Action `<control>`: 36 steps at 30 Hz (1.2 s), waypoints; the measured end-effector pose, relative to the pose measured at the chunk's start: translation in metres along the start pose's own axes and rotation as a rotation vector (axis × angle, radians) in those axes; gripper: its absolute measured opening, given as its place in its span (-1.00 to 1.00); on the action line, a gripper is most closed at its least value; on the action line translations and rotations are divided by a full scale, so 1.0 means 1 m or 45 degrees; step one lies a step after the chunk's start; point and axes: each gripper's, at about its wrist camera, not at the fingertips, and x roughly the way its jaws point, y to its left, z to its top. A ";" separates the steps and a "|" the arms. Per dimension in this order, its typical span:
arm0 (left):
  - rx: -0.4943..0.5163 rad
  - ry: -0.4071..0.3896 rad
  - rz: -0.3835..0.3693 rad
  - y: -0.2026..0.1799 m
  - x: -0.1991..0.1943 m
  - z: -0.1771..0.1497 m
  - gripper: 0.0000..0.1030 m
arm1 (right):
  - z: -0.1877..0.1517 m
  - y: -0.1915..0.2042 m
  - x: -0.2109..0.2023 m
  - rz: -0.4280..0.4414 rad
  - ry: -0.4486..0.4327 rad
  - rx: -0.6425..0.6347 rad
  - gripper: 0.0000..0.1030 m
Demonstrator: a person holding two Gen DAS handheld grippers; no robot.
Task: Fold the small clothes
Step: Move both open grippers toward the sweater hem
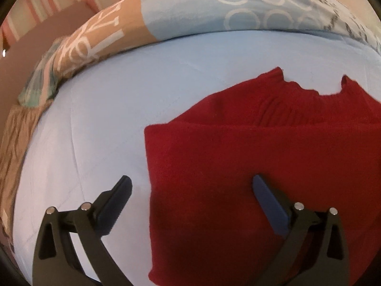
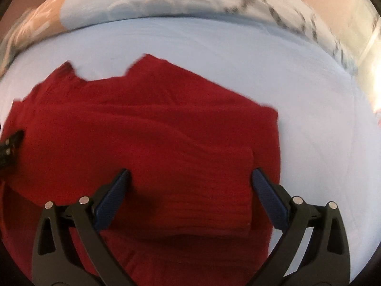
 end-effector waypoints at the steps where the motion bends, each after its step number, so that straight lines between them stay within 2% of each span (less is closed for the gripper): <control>1: -0.001 0.000 -0.005 0.000 0.000 0.003 0.97 | 0.001 -0.001 0.001 0.026 0.001 0.014 0.94; 3: -0.036 0.002 -0.042 0.006 -0.006 0.007 0.97 | 0.004 -0.002 -0.004 0.054 0.011 0.010 0.94; 6: -0.069 -0.044 -0.046 0.014 -0.030 0.006 0.96 | 0.003 -0.006 -0.030 0.066 -0.044 0.005 0.94; 8: -0.061 -0.014 0.015 0.017 -0.042 0.000 0.96 | -0.002 -0.008 -0.045 0.069 -0.061 0.014 0.94; 14: -0.178 0.057 -0.019 0.032 -0.079 -0.025 0.96 | -0.022 -0.017 -0.074 0.066 -0.045 0.032 0.94; 19: -0.224 0.097 -0.043 0.040 -0.101 -0.049 0.96 | -0.055 -0.016 -0.106 0.073 -0.045 0.020 0.94; 23: -0.210 0.100 -0.043 0.044 -0.120 -0.070 0.96 | -0.080 -0.016 -0.130 0.088 -0.048 0.038 0.94; 30: -0.212 0.123 -0.030 0.052 -0.150 -0.118 0.96 | -0.128 -0.008 -0.162 0.089 -0.016 0.047 0.94; 36: -0.250 0.126 -0.061 0.068 -0.194 -0.168 0.96 | -0.168 -0.010 -0.199 0.097 -0.048 0.070 0.94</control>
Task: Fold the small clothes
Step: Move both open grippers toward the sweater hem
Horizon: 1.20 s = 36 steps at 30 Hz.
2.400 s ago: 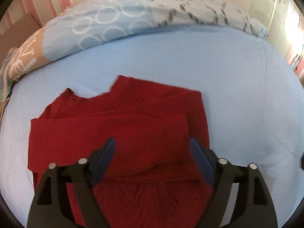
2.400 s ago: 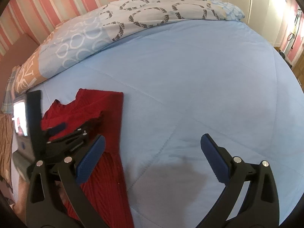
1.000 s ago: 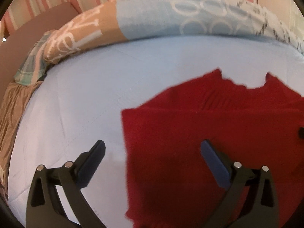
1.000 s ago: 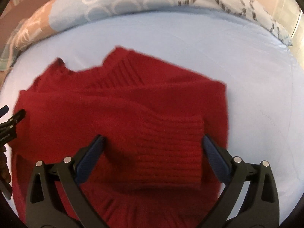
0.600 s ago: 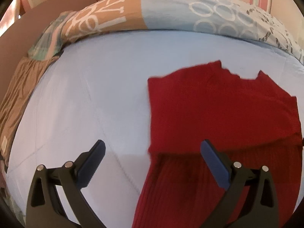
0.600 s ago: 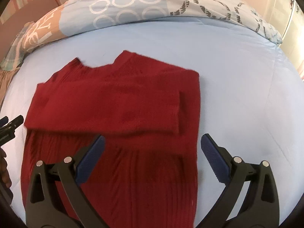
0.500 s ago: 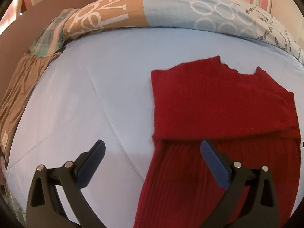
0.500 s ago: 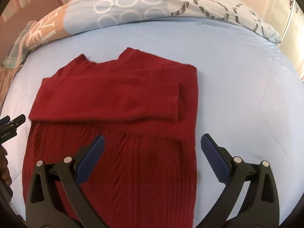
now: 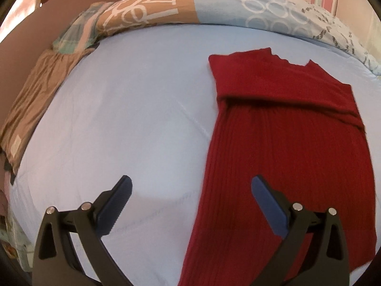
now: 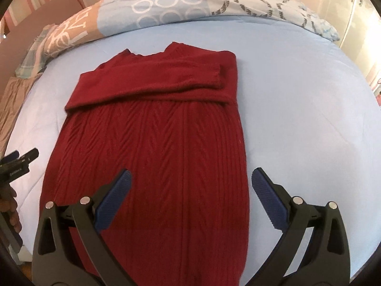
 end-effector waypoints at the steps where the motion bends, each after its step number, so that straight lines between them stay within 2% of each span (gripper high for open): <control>1: 0.002 -0.001 0.003 0.002 -0.006 -0.007 0.96 | -0.009 -0.002 -0.007 -0.005 -0.004 0.007 0.94; 6: 0.018 0.007 0.006 0.012 -0.036 -0.049 0.96 | -0.043 -0.010 -0.028 -0.015 0.023 0.011 0.94; 13: -0.010 0.062 0.041 0.029 -0.049 -0.091 0.96 | -0.084 -0.014 -0.050 -0.010 0.055 -0.043 0.93; 14: -0.010 0.075 0.046 0.030 -0.049 -0.095 0.96 | -0.090 -0.015 -0.051 -0.008 0.069 -0.037 0.91; 16: -0.016 0.095 0.048 0.032 -0.048 -0.104 0.96 | -0.097 -0.020 -0.049 -0.008 0.091 -0.018 0.72; 18: -0.007 0.098 0.049 0.032 -0.047 -0.109 0.96 | -0.105 -0.025 -0.046 -0.018 0.113 0.005 0.53; 19: 0.003 0.097 0.048 0.033 -0.047 -0.111 0.96 | -0.108 -0.029 -0.044 -0.029 0.123 0.023 0.51; 24: 0.022 0.106 0.048 0.034 -0.044 -0.117 0.96 | -0.115 -0.047 -0.047 -0.021 0.091 0.134 0.57; 27: 0.030 0.101 0.047 0.031 -0.042 -0.114 0.96 | -0.113 -0.060 -0.050 -0.131 0.060 0.162 0.65; 29: 0.027 0.098 0.045 0.029 -0.041 -0.113 0.96 | -0.113 -0.067 -0.042 -0.197 0.091 0.164 0.65; 32: 0.037 0.100 0.039 0.022 -0.039 -0.111 0.96 | -0.119 -0.068 -0.022 -0.239 0.180 0.099 0.65; 33: 0.045 0.100 0.035 0.019 -0.037 -0.112 0.96 | -0.122 -0.066 -0.016 -0.245 0.204 0.081 0.65; 36: 0.064 0.113 0.031 0.013 -0.031 -0.113 0.96 | -0.131 -0.058 -0.003 -0.142 0.261 0.058 0.62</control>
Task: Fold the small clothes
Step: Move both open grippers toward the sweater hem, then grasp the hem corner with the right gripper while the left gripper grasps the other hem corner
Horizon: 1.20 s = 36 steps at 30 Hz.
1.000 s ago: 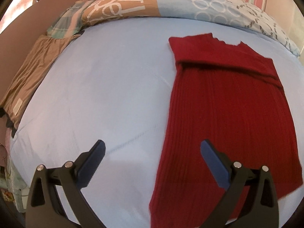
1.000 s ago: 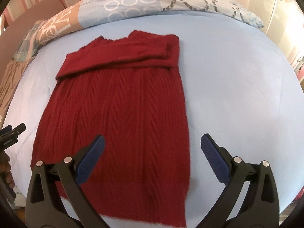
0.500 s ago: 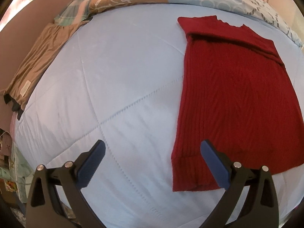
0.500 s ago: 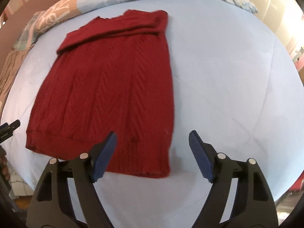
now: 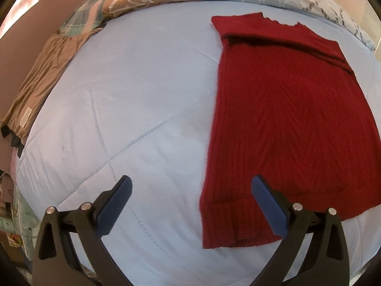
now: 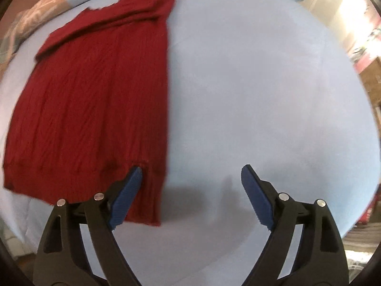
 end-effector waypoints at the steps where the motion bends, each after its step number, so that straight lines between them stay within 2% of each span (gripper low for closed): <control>1: 0.002 0.004 -0.002 -0.001 0.001 0.000 0.96 | -0.003 0.007 0.005 0.012 0.020 -0.033 0.58; 3: -0.001 0.009 -0.004 -0.002 0.003 -0.001 0.96 | -0.008 0.016 0.012 0.027 0.034 -0.085 0.42; 6: -0.003 0.020 -0.004 -0.002 0.004 -0.002 0.96 | -0.008 0.012 0.013 0.074 0.033 -0.031 0.25; 9: 0.001 0.034 -0.006 -0.002 0.007 -0.004 0.96 | -0.009 0.008 0.018 0.105 0.047 -0.002 0.25; 14: -0.014 0.049 -0.004 0.001 0.011 -0.005 0.96 | -0.004 0.004 0.006 0.201 0.017 0.083 0.37; 18: -0.014 0.052 -0.004 0.001 0.012 -0.004 0.96 | 0.002 0.014 0.003 0.230 0.018 0.037 0.34; 20: -0.016 0.053 -0.004 0.002 0.013 -0.004 0.96 | 0.002 0.021 0.013 0.185 0.070 0.019 0.14; 21: -0.018 0.056 -0.005 0.002 0.014 -0.004 0.96 | 0.001 0.021 0.017 0.182 0.088 0.027 -0.05; 22: -0.020 0.059 -0.004 0.000 0.015 -0.004 0.96 | 0.001 0.020 0.020 0.174 0.094 0.039 -0.10; 23: -0.021 0.058 -0.004 0.000 0.015 -0.004 0.96 | 0.001 0.020 0.020 0.177 0.096 0.048 -0.12; 24: -0.024 0.055 -0.004 0.000 0.015 -0.003 0.96 | 0.000 0.020 0.020 0.184 0.098 0.054 -0.23; 25: -0.024 0.057 -0.006 0.001 0.015 -0.003 0.96 | 0.000 0.019 0.020 0.201 0.102 0.058 -0.46; 27: -0.029 0.062 -0.011 0.002 0.017 -0.003 0.96 | 0.000 0.020 0.018 0.234 0.107 0.058 -0.65; 33: -0.061 0.093 -0.057 0.003 0.018 -0.008 0.96 | 0.007 0.024 0.018 0.246 0.109 0.047 -0.68; 36: -0.061 0.110 -0.117 -0.002 0.019 -0.014 0.94 | 0.004 0.020 0.018 0.249 0.110 0.047 -0.68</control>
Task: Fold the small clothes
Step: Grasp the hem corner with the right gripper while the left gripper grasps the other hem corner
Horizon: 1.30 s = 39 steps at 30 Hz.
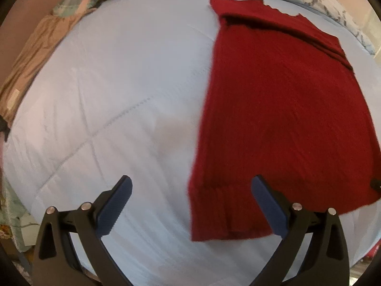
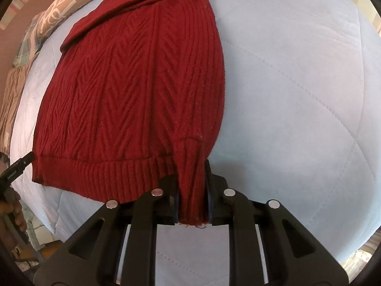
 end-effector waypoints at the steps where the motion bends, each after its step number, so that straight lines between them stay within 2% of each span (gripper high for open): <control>1: 0.007 0.005 -0.013 -0.002 0.001 -0.002 0.94 | -0.001 0.000 0.000 0.002 -0.001 0.003 -0.68; 9: -0.030 0.073 0.018 0.001 0.013 -0.013 0.94 | -0.007 -0.004 -0.003 0.031 -0.013 0.021 -0.67; 14: -0.053 0.108 -0.028 0.002 0.020 -0.019 0.90 | -0.007 -0.007 -0.002 0.059 -0.012 0.029 -0.66; 18: -0.044 0.098 -0.105 -0.004 0.023 -0.018 0.43 | -0.006 -0.008 -0.004 0.069 -0.011 0.029 -0.66; 20: -0.019 0.089 -0.147 -0.009 0.020 -0.018 0.02 | -0.006 -0.009 -0.004 0.074 -0.012 0.033 -0.65; 22: -0.015 0.086 -0.164 -0.011 0.017 -0.020 -0.20 | -0.007 -0.010 -0.005 0.076 -0.016 0.029 -0.65; 23: -0.026 0.083 -0.169 -0.010 0.014 -0.020 -0.42 | -0.007 -0.010 -0.005 0.075 -0.019 0.027 -0.66; 26: -0.051 0.070 -0.169 -0.006 0.008 -0.018 -0.69 | -0.009 -0.008 -0.008 0.068 -0.033 0.006 -0.69; 30: -0.075 0.070 -0.182 -0.002 0.003 -0.026 -0.79 | -0.010 -0.006 -0.013 0.076 -0.043 0.008 -0.71; 39: 0.018 0.031 -0.181 0.008 -0.021 -0.027 -0.84 | -0.016 0.006 -0.033 0.077 -0.041 -0.068 -0.73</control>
